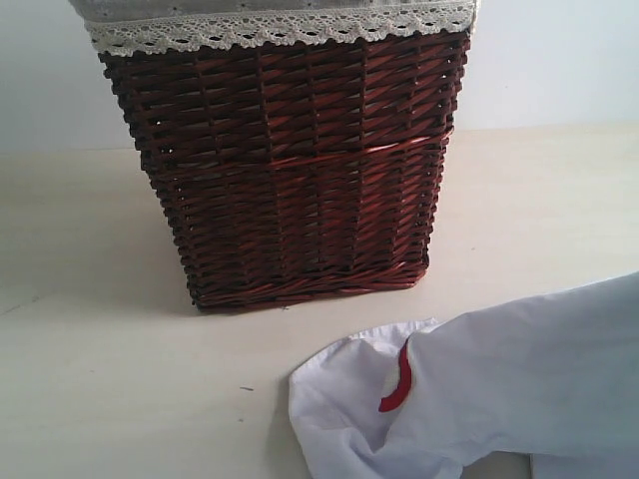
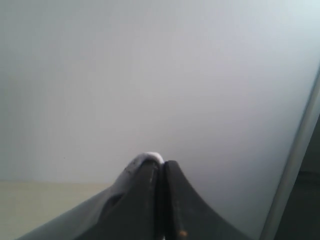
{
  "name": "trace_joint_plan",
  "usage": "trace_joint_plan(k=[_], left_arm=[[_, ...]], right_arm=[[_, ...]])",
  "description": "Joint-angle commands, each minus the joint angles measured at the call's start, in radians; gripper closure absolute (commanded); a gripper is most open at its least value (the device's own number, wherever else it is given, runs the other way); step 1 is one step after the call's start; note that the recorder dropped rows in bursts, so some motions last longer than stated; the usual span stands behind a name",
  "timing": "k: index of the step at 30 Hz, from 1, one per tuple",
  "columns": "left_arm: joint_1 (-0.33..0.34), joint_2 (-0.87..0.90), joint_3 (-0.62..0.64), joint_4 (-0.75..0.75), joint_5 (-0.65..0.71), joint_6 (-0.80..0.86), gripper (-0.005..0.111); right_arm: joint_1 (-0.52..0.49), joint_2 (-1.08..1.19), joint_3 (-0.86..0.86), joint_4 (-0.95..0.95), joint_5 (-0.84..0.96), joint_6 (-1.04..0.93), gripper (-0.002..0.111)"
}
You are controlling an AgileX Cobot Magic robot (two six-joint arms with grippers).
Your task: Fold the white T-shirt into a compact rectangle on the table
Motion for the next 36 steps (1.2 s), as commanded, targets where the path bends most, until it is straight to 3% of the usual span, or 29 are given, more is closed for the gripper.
trace_joint_plan(k=[1,8,15,22,28,36], left_arm=[[-0.004,-0.025,0.005,-0.016,-0.183,0.014,0.107],[-0.004,-0.224,0.151,-0.132,-0.375,-0.001,0.107],[-0.004,-0.398,0.367,-0.214,-0.209,-0.029,0.107],[-0.004,-0.468,0.367,-0.180,-0.305,-0.028,0.107],[-0.004,-0.468,0.367,-0.188,-0.175,-0.028,0.107],[-0.004,-0.468,0.367,-0.188,-0.172,-0.028,0.107]], right_arm=[[-0.004,-0.008,0.007,-0.013,0.017,-0.021,0.108],[-0.004,-0.007,0.007,-0.013,0.026,-0.021,0.108],[-0.004,-0.007,0.007,-0.013,0.051,-0.019,0.108],[-0.004,-0.007,0.007,-0.019,0.112,-0.019,0.108],[-0.004,-0.007,0.007,-0.013,0.129,-0.003,0.108],[-0.004,-0.007,0.009,-0.013,0.129,0.059,0.108]])
